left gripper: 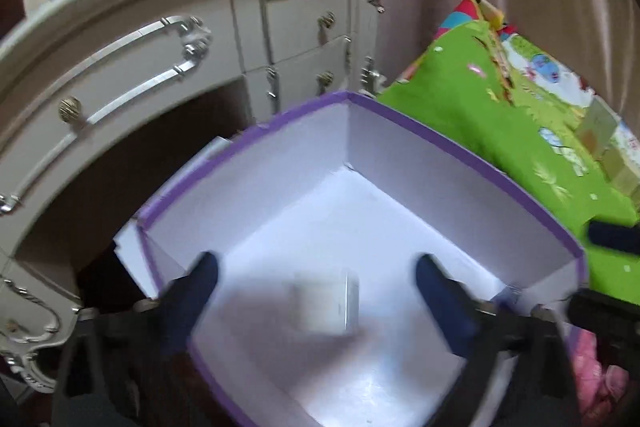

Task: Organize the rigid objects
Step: 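Move both tools back over the table toward the boxes, then grasp a white barcode box with the right tool while the left tool grasps another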

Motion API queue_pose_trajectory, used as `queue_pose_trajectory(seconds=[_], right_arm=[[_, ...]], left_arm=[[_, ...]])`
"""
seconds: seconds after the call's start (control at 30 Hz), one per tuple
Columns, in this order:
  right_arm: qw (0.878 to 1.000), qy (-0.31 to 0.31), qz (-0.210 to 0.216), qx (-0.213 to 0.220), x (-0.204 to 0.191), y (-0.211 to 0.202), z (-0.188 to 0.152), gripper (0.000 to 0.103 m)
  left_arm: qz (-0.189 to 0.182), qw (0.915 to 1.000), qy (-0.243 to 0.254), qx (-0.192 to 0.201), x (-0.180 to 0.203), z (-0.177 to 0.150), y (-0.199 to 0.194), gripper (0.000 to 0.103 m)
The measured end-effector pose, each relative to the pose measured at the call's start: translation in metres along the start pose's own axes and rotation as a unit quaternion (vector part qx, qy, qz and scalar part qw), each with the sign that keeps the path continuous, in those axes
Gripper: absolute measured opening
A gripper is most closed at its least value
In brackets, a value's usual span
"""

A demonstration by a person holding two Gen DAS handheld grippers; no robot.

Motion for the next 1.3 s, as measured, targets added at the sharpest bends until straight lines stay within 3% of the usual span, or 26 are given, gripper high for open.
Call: queue_pose_trajectory(seconds=[0.1, 0.3, 0.4, 0.47, 0.6, 0.63, 0.7, 0.8, 0.87, 0.93, 1.0, 1.07, 1.23, 1.27, 1.3], right_arm=[[0.999, 0.025, 0.0, 0.032, 0.013, -0.022, -0.003, 0.069], [0.994, 0.054, -0.069, 0.066, 0.054, -0.07, -0.021, 0.074], [0.987, 0.09, -0.112, 0.066, 0.088, -0.094, -0.051, 0.083], [0.979, 0.128, -0.15, 0.056, 0.117, -0.11, -0.082, 0.084], [0.951, 0.217, -0.215, 0.049, 0.168, -0.152, -0.153, 0.084], [0.938, 0.257, -0.226, 0.054, 0.185, -0.168, -0.178, 0.084], [0.914, 0.314, -0.25, 0.058, 0.21, -0.193, -0.213, 0.084], [0.877, 0.373, -0.297, 0.055, 0.248, -0.231, -0.257, 0.084], [0.869, 0.378, -0.313, 0.058, 0.267, -0.248, -0.271, 0.084], [0.871, 0.361, -0.33, 0.048, 0.289, -0.259, -0.281, 0.084], [0.887, 0.326, -0.325, 0.027, 0.316, -0.262, -0.283, 0.086], [0.906, 0.307, -0.291, 0.01, 0.342, -0.259, -0.285, 0.086], [0.939, 0.255, -0.231, -0.006, 0.374, -0.237, -0.276, 0.086], [0.941, 0.25, -0.229, -0.005, 0.377, -0.235, -0.275, 0.083], [0.942, 0.244, -0.232, 0.002, 0.375, -0.234, -0.273, 0.063]], left_arm=[[0.005, 0.9998, 0.016, 0.013, 0.006, 0.002, -0.007, 0.103], [-0.023, 0.9983, 0.04, 0.035, 0.028, 0.008, -0.025, 0.103], [-0.064, 0.9953, 0.056, 0.046, 0.054, 0.009, -0.039, 0.103], [-0.107, 0.9909, 0.069, 0.044, 0.074, 0.008, -0.045, 0.103], [-0.215, 0.969, 0.122, 0.012, 0.131, 0.004, -0.057, 0.103], [-0.256, 0.9567, 0.14, -0.003, 0.152, 0.003, -0.06, 0.103], [-0.3, 0.9395, 0.163, -0.021, 0.185, 0.003, -0.065, 0.103], [-0.331, 0.9203, 0.207, -0.031, 0.237, -0.001, -0.069, 0.103], [-0.326, 0.9164, 0.229, -0.035, 0.266, -0.004, -0.069, 0.103], [-0.33, 0.9083, 0.252, -0.052, 0.295, -0.007, -0.067, 0.103], [-0.341, 0.8982, 0.268, -0.07, 0.316, -0.016, -0.067, 0.103], [-0.344, 0.892, 0.283, -0.077, 0.334, -0.025, -0.069, 0.103], [-0.336, 0.8889, 0.303, -0.069, 0.36, -0.028, -0.074, 0.103], [-0.338, 0.8907, 0.296, -0.072, 0.369, -0.027, -0.074, 0.103], [-0.34, 0.8925, 0.286, -0.077, 0.378, -0.024, -0.074, 0.103]])
Point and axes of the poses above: each gripper's, at about its wrist camera, not at the fingertips, and y roughly the way its jaws point, x to its right, z to its top, the point moved 1 cm from there along y, roughly the way its jaws point, and after that the axes turned 7 degrees about z, right-handed, at the moved point
